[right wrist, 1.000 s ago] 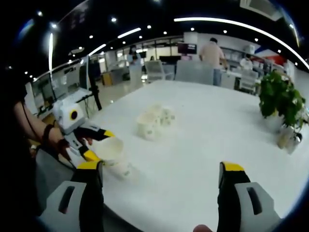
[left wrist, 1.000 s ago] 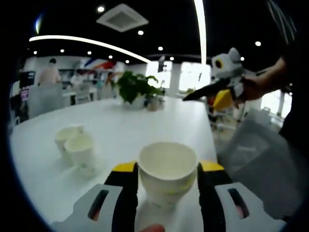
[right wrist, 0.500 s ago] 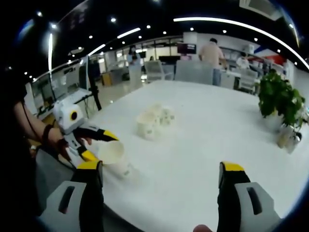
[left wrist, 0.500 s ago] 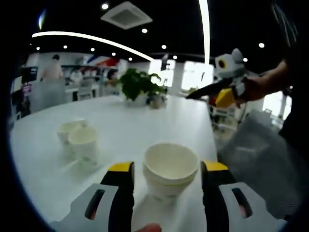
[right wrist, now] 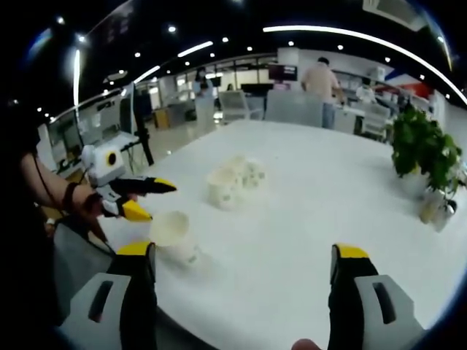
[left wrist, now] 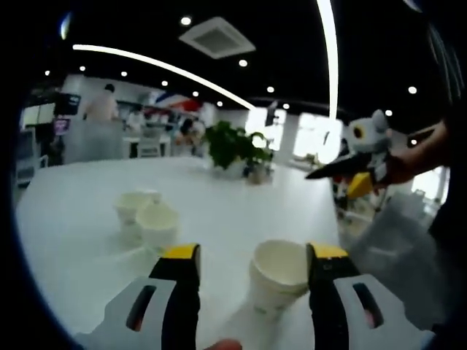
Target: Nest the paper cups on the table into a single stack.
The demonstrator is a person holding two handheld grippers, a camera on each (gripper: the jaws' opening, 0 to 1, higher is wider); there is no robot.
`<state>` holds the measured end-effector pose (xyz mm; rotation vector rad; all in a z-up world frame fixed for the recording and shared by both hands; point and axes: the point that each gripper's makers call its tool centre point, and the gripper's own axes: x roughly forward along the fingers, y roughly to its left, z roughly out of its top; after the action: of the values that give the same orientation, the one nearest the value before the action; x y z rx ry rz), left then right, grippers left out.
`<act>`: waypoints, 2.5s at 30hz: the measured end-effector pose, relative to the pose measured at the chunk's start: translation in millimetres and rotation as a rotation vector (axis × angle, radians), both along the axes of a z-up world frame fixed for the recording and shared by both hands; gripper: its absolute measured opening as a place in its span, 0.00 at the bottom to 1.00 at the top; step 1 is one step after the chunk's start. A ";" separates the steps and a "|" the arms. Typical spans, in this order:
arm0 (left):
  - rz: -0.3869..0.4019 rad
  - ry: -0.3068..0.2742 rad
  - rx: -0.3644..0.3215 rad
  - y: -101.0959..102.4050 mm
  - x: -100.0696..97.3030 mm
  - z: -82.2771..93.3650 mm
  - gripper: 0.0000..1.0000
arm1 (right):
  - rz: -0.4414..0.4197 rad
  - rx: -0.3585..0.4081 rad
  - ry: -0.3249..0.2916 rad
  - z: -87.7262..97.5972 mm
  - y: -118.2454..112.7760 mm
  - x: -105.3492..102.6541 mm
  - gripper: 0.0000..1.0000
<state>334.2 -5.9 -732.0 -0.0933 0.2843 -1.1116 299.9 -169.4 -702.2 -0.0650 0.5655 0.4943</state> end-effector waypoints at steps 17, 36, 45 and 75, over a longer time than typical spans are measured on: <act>0.108 -0.060 -0.005 28.4 10.9 22.6 0.66 | 0.019 0.005 0.002 -2.7 7.7 1.5 0.98; 0.216 -0.066 0.039 69.6 14.7 22.1 0.83 | 0.060 0.009 -0.002 -2.4 21.5 12.4 0.98; 0.241 -0.070 0.026 76.7 15.3 29.5 0.93 | 0.073 0.021 -0.011 -1.4 29.5 19.1 0.98; 0.291 -0.077 0.046 75.6 13.6 40.3 0.99 | 0.202 0.038 -0.069 -34.3 94.9 127.6 0.90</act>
<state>347.8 69.7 -691.7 -0.0493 0.2190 -0.8174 427.4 -74.5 -736.4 -0.1028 0.4838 0.6966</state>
